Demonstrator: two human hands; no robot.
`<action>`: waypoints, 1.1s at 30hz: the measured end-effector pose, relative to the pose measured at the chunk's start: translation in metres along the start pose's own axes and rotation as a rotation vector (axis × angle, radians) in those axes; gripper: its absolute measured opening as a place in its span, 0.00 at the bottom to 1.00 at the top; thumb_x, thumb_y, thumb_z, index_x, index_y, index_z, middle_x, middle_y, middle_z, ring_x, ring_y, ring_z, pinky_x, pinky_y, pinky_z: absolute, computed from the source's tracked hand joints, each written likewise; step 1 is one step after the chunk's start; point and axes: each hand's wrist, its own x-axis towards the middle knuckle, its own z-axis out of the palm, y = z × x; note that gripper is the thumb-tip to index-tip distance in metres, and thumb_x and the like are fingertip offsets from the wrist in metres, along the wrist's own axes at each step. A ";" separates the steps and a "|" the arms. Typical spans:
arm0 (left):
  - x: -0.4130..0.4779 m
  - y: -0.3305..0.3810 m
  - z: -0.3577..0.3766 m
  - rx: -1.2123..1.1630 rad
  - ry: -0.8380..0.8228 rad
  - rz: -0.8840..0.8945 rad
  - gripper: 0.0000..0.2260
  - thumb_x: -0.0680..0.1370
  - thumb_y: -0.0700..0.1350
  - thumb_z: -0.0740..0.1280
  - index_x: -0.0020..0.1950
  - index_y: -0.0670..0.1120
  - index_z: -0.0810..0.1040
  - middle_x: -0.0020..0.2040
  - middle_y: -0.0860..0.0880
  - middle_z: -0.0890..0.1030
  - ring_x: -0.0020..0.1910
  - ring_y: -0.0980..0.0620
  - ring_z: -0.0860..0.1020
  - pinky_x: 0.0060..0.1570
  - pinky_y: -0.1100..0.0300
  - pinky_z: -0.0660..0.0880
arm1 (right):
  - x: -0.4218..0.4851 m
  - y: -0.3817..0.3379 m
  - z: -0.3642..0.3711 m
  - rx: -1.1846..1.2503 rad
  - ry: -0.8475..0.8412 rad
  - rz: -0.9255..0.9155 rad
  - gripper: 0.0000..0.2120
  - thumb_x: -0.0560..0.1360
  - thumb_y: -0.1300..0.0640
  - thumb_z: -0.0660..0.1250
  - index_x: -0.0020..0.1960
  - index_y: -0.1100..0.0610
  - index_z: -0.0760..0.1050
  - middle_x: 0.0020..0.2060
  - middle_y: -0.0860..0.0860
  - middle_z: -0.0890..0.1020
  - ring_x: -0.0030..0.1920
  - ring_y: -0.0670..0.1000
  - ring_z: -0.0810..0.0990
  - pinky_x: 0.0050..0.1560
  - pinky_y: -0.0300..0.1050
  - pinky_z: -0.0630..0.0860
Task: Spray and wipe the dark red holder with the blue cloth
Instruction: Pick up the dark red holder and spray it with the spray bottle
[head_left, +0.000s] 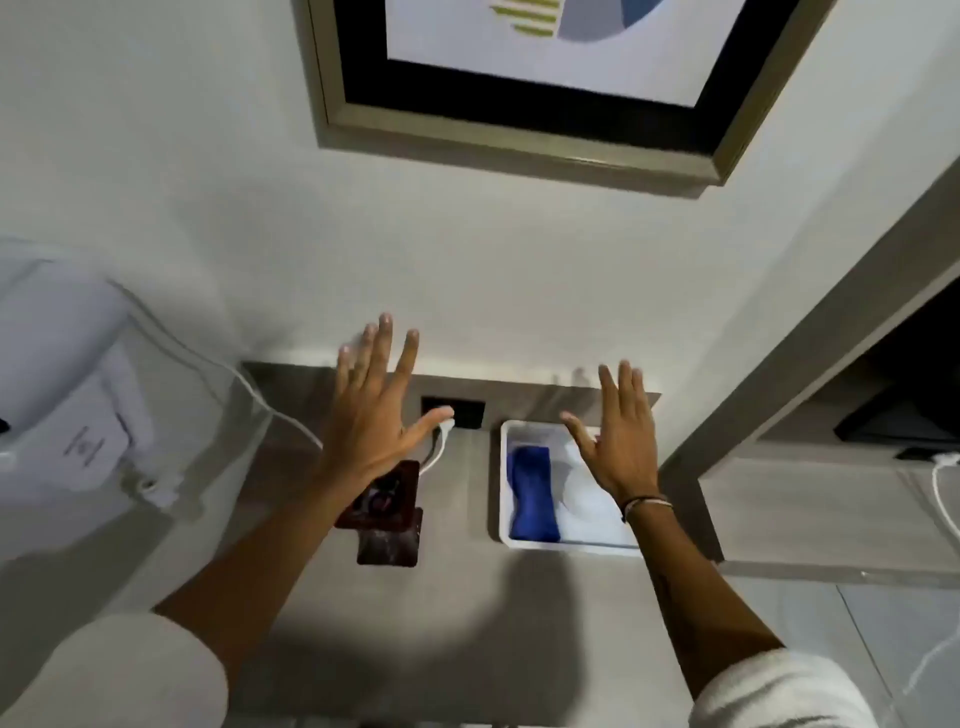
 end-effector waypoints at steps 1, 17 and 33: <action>-0.011 -0.002 0.012 -0.032 -0.069 -0.019 0.49 0.78 0.76 0.56 0.88 0.46 0.50 0.88 0.38 0.46 0.88 0.37 0.47 0.83 0.33 0.49 | -0.010 0.008 0.009 -0.007 -0.039 0.076 0.43 0.83 0.37 0.66 0.87 0.58 0.55 0.88 0.60 0.53 0.89 0.62 0.49 0.88 0.61 0.55; -0.087 -0.038 0.076 0.017 -0.431 -0.013 0.62 0.67 0.85 0.59 0.89 0.50 0.47 0.89 0.46 0.40 0.87 0.44 0.37 0.84 0.36 0.39 | -0.031 0.034 0.083 0.580 0.034 0.491 0.29 0.82 0.59 0.73 0.81 0.59 0.69 0.70 0.59 0.83 0.68 0.61 0.84 0.73 0.61 0.80; -0.095 -0.043 0.063 -0.265 -0.402 -0.100 0.53 0.61 0.56 0.87 0.80 0.45 0.68 0.80 0.44 0.71 0.85 0.38 0.58 0.83 0.36 0.54 | -0.038 0.011 0.044 0.609 0.215 0.253 0.22 0.83 0.43 0.70 0.71 0.55 0.81 0.47 0.55 0.89 0.42 0.52 0.89 0.50 0.52 0.89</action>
